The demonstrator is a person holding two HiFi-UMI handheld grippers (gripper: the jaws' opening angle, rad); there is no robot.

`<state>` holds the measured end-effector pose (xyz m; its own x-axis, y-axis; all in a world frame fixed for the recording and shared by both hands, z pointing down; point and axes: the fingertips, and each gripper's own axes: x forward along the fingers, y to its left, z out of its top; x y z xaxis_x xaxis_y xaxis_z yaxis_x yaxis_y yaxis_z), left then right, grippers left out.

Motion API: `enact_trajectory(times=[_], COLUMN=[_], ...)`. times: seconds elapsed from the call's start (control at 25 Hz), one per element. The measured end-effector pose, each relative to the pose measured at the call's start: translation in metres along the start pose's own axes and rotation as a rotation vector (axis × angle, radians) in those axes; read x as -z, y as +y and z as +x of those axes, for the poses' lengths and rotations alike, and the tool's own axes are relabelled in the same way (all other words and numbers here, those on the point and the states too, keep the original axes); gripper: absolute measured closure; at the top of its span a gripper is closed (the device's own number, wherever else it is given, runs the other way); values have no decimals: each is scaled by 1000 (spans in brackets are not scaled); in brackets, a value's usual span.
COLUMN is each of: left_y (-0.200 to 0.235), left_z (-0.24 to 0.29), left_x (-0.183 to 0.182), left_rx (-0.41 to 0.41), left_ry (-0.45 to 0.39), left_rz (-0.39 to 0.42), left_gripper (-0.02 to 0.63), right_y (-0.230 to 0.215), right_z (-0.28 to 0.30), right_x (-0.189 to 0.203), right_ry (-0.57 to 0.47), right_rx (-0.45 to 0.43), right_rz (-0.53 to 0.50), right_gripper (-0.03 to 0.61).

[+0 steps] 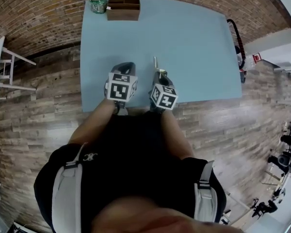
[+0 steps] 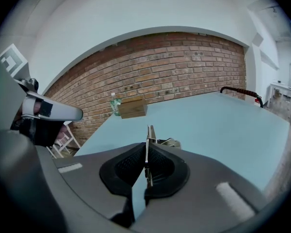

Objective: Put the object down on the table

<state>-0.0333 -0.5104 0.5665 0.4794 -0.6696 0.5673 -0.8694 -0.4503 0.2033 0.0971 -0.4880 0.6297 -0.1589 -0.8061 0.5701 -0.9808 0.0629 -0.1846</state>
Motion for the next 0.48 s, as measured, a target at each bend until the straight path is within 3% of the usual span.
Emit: enact_trajectory(times=[0.48], left_y=[16], left_z=[4], left_x=[7], left_rx=[-74], left_ry=[20], left_rz=[-41], left_gripper=[615], right_y=[-16], right_z=[37], right_x=[44], right_ry=[119], right_rx=[-37], right_rz=[83], right_gripper=[558])
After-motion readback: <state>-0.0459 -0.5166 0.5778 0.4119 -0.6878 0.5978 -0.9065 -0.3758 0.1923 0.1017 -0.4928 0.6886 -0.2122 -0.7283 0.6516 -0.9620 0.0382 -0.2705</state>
